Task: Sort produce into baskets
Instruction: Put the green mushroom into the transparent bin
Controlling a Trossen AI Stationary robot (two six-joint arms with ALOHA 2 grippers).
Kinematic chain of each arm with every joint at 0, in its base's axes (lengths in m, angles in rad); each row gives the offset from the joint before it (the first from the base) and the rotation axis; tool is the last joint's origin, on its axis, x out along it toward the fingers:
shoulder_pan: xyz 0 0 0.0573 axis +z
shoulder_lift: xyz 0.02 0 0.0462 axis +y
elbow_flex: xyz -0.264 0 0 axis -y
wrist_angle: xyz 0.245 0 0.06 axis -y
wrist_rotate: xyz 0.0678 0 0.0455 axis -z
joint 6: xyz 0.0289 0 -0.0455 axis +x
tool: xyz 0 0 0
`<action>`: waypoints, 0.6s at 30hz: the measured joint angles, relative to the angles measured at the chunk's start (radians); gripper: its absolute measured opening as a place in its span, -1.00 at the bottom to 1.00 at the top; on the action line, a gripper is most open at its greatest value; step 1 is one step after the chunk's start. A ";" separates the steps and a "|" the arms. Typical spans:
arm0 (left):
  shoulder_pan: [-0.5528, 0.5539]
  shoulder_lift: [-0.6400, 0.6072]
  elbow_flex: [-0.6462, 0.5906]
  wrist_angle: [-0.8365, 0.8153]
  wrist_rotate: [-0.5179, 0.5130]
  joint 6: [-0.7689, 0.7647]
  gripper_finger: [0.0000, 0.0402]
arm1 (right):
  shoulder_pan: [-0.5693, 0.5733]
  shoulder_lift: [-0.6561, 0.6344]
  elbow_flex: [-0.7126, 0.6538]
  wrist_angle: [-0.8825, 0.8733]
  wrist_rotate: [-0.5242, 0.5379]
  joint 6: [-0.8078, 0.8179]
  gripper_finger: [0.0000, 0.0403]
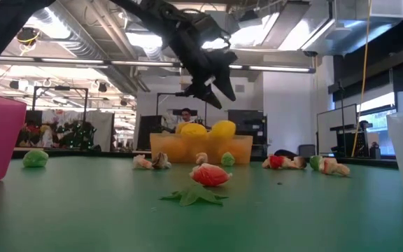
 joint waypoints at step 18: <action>-0.131 -0.216 0.007 -0.301 -0.004 -0.472 0.37 | 0.000 -0.062 0.000 -0.003 -0.240 -0.169 0.86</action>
